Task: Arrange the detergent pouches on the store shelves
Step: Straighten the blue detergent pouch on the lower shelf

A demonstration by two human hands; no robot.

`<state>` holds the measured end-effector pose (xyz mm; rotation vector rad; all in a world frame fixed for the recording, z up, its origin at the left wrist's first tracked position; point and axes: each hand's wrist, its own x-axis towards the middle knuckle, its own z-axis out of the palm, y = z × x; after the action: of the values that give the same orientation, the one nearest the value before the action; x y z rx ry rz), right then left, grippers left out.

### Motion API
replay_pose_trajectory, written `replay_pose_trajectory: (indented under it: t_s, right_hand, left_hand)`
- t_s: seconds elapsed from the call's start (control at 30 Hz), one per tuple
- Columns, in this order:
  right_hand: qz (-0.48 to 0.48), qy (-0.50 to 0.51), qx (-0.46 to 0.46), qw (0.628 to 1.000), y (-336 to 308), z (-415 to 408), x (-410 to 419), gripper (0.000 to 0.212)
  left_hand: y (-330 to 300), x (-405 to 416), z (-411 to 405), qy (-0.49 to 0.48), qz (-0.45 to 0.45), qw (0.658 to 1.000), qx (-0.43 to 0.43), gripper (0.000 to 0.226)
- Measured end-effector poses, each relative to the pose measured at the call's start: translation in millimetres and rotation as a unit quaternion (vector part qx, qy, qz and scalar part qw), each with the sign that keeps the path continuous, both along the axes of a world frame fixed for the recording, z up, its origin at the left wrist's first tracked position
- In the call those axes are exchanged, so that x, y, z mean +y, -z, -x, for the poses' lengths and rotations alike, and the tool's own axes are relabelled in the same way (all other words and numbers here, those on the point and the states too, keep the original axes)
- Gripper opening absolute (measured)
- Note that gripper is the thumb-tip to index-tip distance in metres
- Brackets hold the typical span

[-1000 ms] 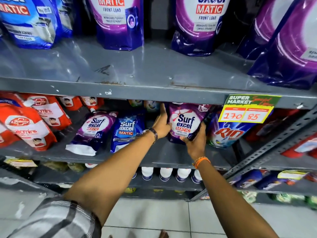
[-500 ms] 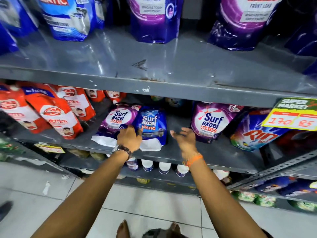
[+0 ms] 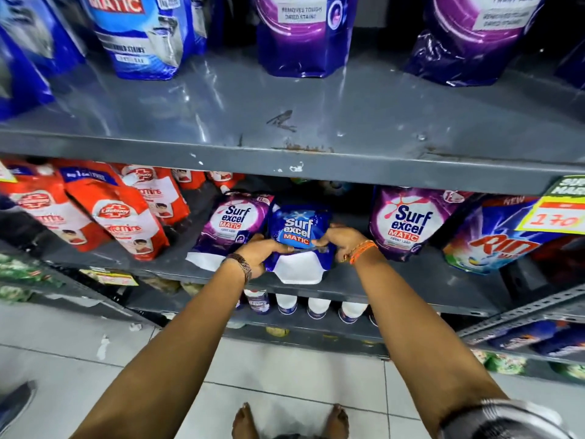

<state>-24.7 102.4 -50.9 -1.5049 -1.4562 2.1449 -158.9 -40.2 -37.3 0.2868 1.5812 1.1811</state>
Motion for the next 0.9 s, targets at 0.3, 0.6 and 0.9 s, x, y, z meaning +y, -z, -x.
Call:
replay_pose_trajectory:
  t_s: [0.3,0.6,0.9]
  right_hand:
    - [-0.052,0.006,0.117,0.992,-10,-32,-15,0.09]
    - [-0.366,0.021,0.068,0.928,-50,-13,-4,0.067]
    - [-0.495,0.071,-0.026,0.866,-61,-9,-3,0.03]
  left_hand:
    - [1,-14,-24,-0.018,-0.096,0.992,0.079,0.075]
    - [-26,8,-15,-0.005,-0.156,0.949,0.274,0.096]
    - [-25,46,-11,-0.004,-0.115,0.915,0.388,0.104]
